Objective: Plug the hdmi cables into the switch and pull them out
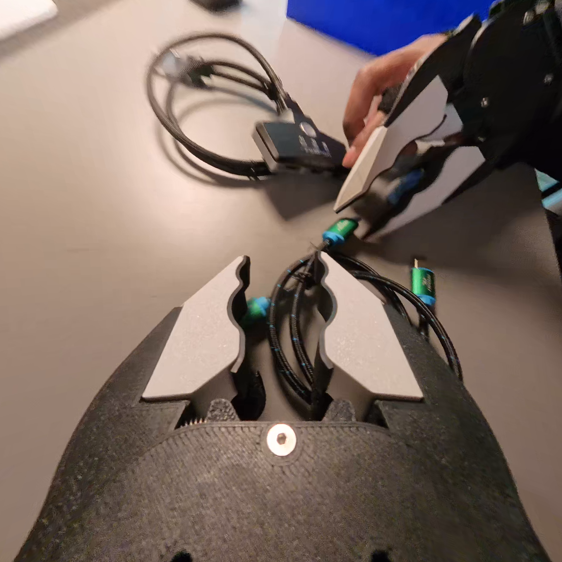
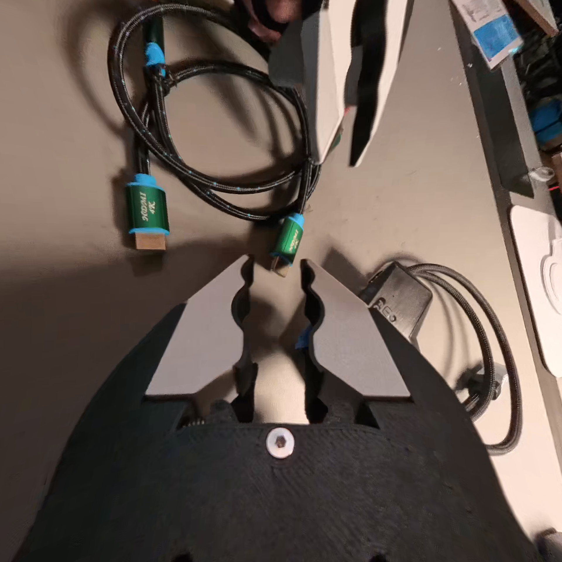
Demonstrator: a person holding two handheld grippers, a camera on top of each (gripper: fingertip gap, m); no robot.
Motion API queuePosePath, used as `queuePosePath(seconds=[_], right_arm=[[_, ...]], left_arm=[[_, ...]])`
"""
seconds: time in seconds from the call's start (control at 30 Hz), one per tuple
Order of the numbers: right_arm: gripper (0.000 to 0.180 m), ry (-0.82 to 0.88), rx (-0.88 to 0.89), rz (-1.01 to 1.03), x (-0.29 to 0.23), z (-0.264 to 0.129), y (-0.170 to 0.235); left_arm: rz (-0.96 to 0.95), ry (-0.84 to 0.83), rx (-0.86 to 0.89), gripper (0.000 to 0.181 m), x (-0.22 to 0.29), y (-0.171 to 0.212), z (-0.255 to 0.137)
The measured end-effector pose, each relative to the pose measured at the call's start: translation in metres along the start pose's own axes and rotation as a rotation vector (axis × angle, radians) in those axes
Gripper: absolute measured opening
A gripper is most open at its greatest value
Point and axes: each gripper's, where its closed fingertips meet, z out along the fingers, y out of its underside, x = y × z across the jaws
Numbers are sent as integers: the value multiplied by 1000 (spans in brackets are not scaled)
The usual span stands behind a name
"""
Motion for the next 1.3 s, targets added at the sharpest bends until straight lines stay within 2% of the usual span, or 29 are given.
queuePosePath(seconds=[0.03, 0.07, 0.13, 0.27, 0.33, 0.47, 0.6, 0.7, 0.77, 0.83, 0.93, 1.0, 1.2, 1.3], right_arm=[[23, 12, -6, -13, 1, 2, 1], [16, 31, -9, -33, 3, 2, 2], [15, 54, 29, -92, 6, 0, -1], [14, 98, 225, -267, 3, -17, -20], [13, 125, 277, -345, 1, -23, -25], [13, 155, 305, -447, -7, -21, -30], [13, 191, 339, -536, -16, -18, -41], [12, 232, 358, -595, -19, -19, -48], [13, 280, 369, -638, -17, -22, -52], [12, 327, 365, -667, -13, -23, -54], [12, 342, 364, -643, -7, -22, -51], [12, 340, 385, -590, -2, -25, -51], [13, 369, 401, -571, 7, -29, -49], [15, 408, 372, -513, 20, -29, -44]], left_arm=[[-7, 41, -37, 41, 7, 6, 3], [1, 67, -59, 38, 13, 9, 4], [30, 99, -74, 34, 23, 12, 4], [26, 251, -98, 29, 49, 16, -8], [42, 270, -42, 27, 52, 8, -13], [24, 269, 101, 52, 55, -20, -15], [118, 236, 96, 79, 63, -21, 1], [193, 251, 51, 79, 75, -14, 5], [204, 295, 8, 76, 86, -5, 9], [201, 300, -51, 66, 87, 6, 18], [197, 285, -41, 29, 84, 3, 20], [171, 276, -12, 22, 81, -1, 17], [58, 311, 40, 21, 77, -11, 15], [55, 272, 60, 21, 71, -15, 17]])
